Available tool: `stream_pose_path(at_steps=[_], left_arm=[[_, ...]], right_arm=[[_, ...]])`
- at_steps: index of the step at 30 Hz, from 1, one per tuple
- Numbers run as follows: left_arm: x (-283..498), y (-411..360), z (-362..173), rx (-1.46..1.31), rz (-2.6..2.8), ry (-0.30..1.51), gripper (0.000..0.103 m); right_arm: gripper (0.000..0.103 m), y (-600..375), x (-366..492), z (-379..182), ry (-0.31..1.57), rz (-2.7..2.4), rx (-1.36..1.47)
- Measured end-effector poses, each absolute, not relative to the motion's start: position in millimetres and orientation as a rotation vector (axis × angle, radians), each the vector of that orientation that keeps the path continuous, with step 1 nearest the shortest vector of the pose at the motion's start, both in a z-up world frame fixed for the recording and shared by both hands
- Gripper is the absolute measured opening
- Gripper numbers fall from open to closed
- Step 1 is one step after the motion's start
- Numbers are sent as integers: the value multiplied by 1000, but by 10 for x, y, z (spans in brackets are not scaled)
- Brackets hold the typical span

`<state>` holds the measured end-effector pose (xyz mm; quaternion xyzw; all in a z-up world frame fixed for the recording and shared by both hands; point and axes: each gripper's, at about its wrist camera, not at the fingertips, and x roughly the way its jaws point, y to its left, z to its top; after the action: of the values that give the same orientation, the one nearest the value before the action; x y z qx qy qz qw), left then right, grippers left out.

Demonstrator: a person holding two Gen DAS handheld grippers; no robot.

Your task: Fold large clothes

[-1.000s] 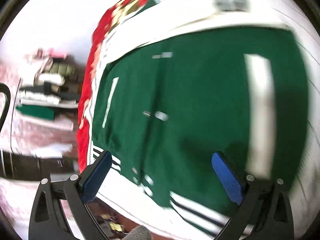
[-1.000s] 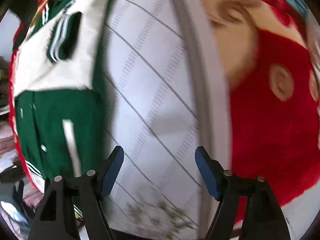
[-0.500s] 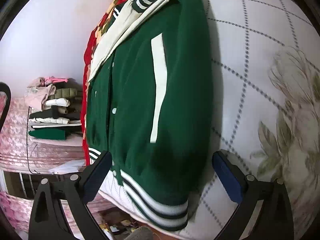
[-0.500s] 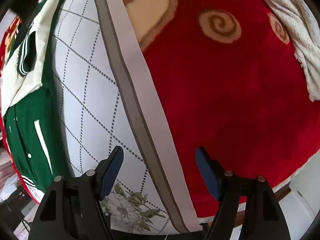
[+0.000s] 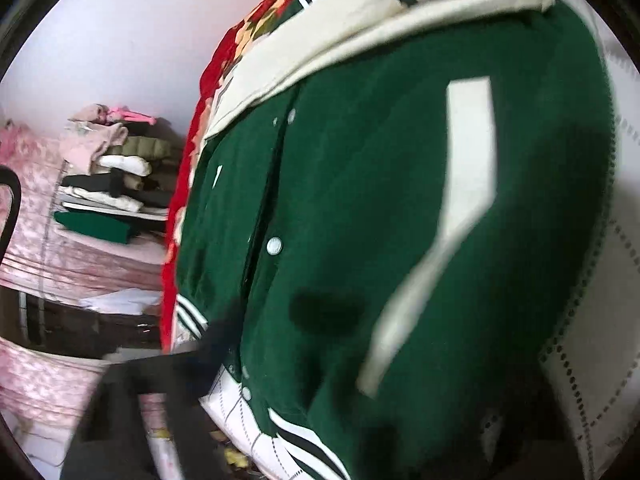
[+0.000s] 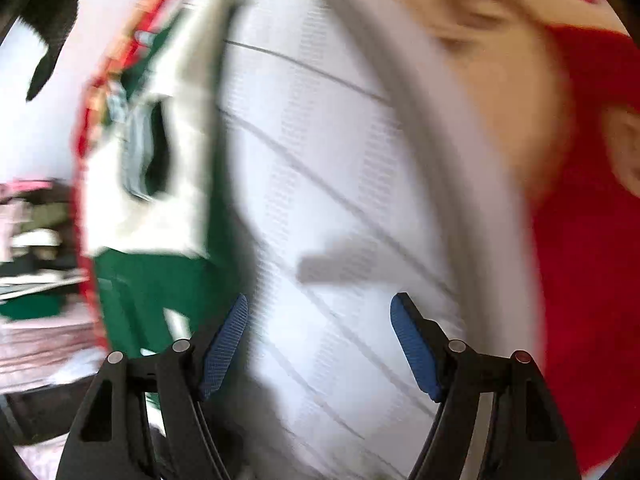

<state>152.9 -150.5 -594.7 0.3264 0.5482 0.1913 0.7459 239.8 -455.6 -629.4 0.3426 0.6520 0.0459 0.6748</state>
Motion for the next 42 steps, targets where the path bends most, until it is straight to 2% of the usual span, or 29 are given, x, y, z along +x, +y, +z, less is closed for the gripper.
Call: stream_pose_path(at_steps=[1, 2, 3, 5, 7, 14, 15, 16, 17, 20, 24, 33, 37, 42], left_arm=[[1525, -1494, -5904, 696, 396, 1195, 22], [1525, -1477, -5855, 679, 380, 1195, 16], [1521, -1472, -5819, 660, 380, 1194, 15], [1516, -1450, -5750, 626, 360, 1196, 14], [1519, -1436, -5695, 603, 348, 1200, 13], [1659, -1341, -5624, 547, 357, 1217, 11], [1677, -1320, -5622, 539, 358, 1221, 11], [1683, -1298, -5610, 536, 357, 1224, 11], [1677, -1290, -5599, 534, 354, 1224, 10], [1625, -1262, -5501, 521, 331, 1227, 9], [1372, -1239, -5254, 482, 247, 1236, 8], [641, -1129, -4435, 438, -50, 1290, 8], [921, -818, -4189, 369, -121, 1294, 9], [1620, -135, -4243, 196, -95, 1305, 15]], right_arm=[[76, -4504, 2516, -6312, 1423, 163, 831], [77, -4428, 2582, -6323, 1393, 202, 875], [79, -4372, 2663, -6356, 1366, 228, 906], [93, -4267, 2770, -6434, 1315, 270, 960], [97, -4158, 2875, -6469, 1273, 290, 1002], [99, -3633, 3562, -6749, 1252, 338, 1103], [97, -3570, 3634, -6755, 1251, 331, 1114], [76, -3490, 3708, -6777, 1251, 316, 1120], [25, -3321, 3812, -6842, 1273, 293, 1095], [16, -3140, 3840, -6897, 1307, 261, 1085], [11, -3293, 3567, -6589, 1316, 248, 1045], [11, -3835, 2393, -5227, 1359, 93, 931], [12, -3615, 2526, -4734, 1388, 73, 848], [14, -3037, 3186, -4583, 1446, 96, 740]])
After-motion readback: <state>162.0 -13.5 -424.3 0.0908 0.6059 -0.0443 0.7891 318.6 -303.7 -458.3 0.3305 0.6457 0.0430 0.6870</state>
